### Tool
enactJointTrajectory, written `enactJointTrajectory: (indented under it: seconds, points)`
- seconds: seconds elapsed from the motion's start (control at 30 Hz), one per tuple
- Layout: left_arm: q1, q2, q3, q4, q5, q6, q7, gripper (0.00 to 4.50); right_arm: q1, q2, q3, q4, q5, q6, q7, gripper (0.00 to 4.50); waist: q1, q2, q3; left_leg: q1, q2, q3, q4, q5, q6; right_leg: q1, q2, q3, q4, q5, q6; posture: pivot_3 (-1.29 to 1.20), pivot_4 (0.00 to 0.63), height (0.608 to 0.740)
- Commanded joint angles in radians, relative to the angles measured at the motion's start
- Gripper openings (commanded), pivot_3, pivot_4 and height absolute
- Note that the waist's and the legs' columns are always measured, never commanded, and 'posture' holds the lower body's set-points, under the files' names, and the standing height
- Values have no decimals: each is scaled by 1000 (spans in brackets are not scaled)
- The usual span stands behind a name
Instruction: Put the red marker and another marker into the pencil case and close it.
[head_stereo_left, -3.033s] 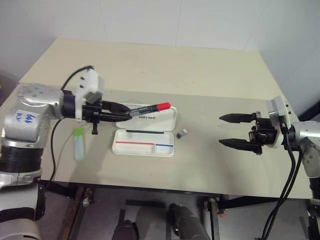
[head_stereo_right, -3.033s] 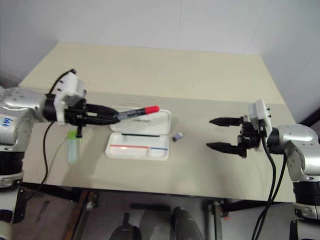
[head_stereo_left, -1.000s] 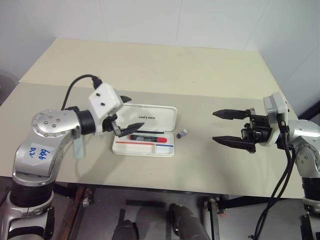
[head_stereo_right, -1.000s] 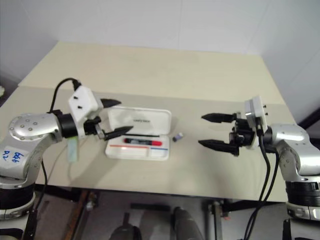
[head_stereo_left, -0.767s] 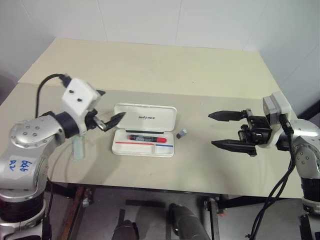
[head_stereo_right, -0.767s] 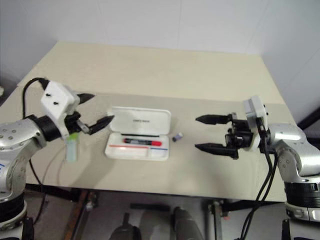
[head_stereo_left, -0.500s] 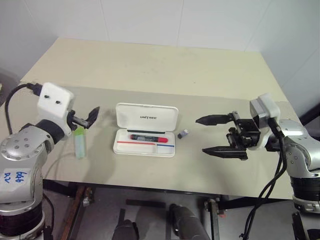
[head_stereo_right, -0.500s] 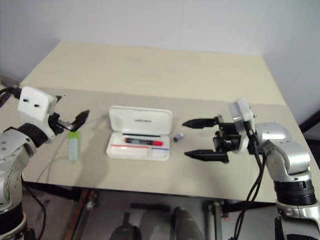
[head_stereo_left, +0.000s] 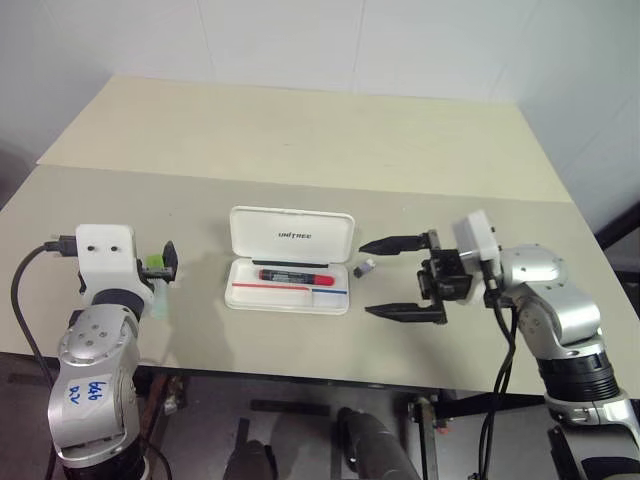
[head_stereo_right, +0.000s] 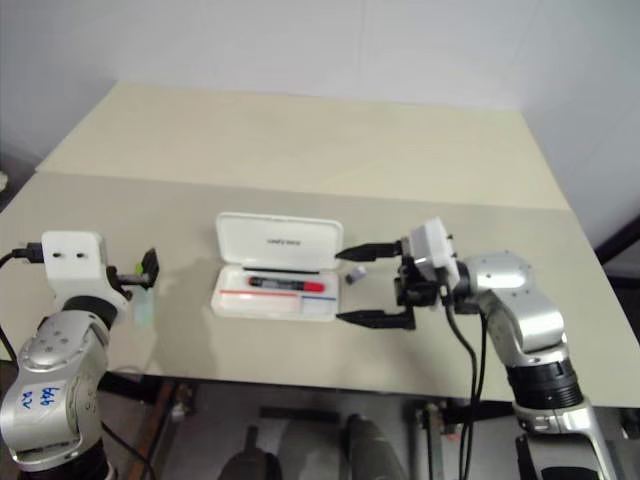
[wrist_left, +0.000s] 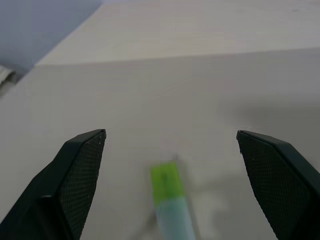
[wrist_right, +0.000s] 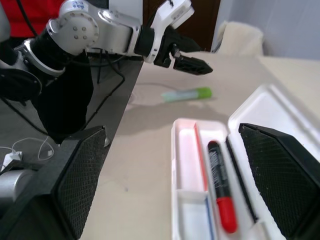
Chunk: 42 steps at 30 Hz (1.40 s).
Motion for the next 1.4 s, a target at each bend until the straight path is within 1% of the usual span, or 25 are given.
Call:
enactJointTrajectory:
  seconds: [0.03,0.23,0.37,0.47,0.57,0.67,0.77,1.1,1.4]
  points:
    - [20,-31,54,-42,30,8,46,4450,9,17,23,-37,-23,-31,-18,4500,-2,0,0,0,0,0,0,0,0,0,0,0,0,0,0,0,150,740]
    - [26,-126,126,-30,12,11,93,4450,20,32,46,-14,-47,-53,-22,4500,1,0,0,0,0,0,0,0,0,0,0,0,0,0,0,0,150,740]
    - [29,-184,150,-5,-30,-3,78,4450,26,36,45,-6,-51,-53,-28,4500,1,-1,-1,0,0,-1,0,0,0,1,0,0,-2,0,0,0,150,740]
    - [40,-201,146,12,-49,-3,64,4450,28,31,45,2,-59,-53,-26,4500,0,-1,-1,-1,0,-1,0,0,0,1,0,0,-2,0,0,0,150,740]
    - [46,-206,144,35,-59,-6,62,4450,25,14,32,8,-47,-12,-28,4500,0,-1,-1,0,0,-1,0,0,0,1,0,0,-2,0,0,0,150,740]
    - [52,-190,136,61,-58,-23,53,4450,25,-10,12,18,-27,26,-18,4500,0,-2,-1,0,0,-1,0,0,1,1,0,0,-2,0,0,0,150,740]
    - [44,-172,135,106,-59,-50,46,4450,25,-24,2,44,-26,16,-7,4500,-1,-2,-1,0,0,-1,0,-1,2,1,0,0,-2,0,0,0,150,740]
    - [-3,-96,121,297,-115,-135,-35,4450,11,-17,3,50,-26,10,-18,4500,-2,-2,-1,0,0,-1,0,-1,2,1,0,0,-2,0,0,0,150,740]
    - [-17,-59,92,358,-142,-146,-62,4450,11,-17,3,37,-22,13,-38,4500,3,-2,-1,0,0,-1,0,-1,1,1,0,0,-1,0,0,0,150,740]
